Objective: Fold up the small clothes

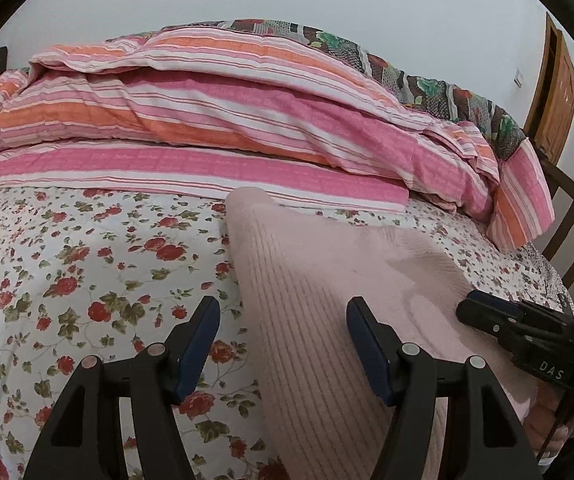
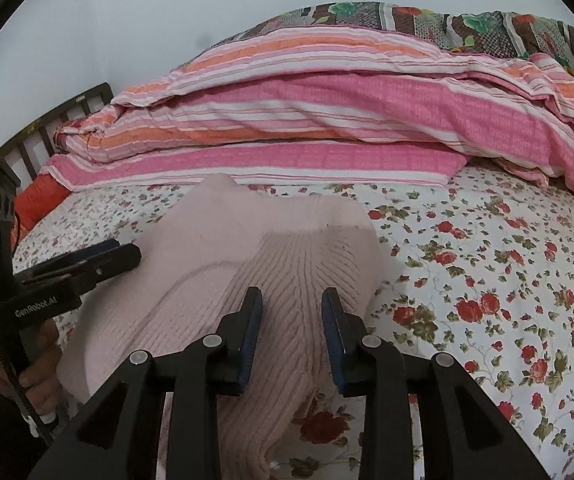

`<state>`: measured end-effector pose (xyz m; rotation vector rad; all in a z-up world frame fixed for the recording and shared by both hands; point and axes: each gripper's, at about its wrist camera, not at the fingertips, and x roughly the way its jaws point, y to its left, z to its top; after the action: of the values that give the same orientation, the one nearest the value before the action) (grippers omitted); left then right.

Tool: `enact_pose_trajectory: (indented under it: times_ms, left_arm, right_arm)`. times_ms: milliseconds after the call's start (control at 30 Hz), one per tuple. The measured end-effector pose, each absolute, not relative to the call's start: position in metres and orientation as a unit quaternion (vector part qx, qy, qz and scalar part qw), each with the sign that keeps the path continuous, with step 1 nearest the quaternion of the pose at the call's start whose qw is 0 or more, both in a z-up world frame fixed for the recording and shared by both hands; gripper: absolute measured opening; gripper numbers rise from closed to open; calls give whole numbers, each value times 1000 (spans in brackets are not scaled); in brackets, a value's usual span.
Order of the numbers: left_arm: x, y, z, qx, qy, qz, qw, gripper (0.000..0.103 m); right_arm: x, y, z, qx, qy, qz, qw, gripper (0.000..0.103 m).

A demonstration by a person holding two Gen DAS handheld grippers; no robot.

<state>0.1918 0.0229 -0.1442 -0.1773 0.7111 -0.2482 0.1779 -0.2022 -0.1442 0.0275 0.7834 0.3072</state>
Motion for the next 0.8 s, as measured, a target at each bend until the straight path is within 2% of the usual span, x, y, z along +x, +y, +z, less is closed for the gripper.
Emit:
enact_pose_trajectory:
  times_ms: [500,667,800]
  left_arm:
    - [162,4,-142,-63,350,-141,924,64]
    - [142,-21,-145,-2,344,-124,931,65]
    - [131,-15,-148,-18,353,-121,927,65]
  right_arm:
    - [152,-207,-144,5,372,120,920,31]
    - [135,-212,-147,9,372,120,920,31]
    - [123,-219,-149,20,373,122,920,33]
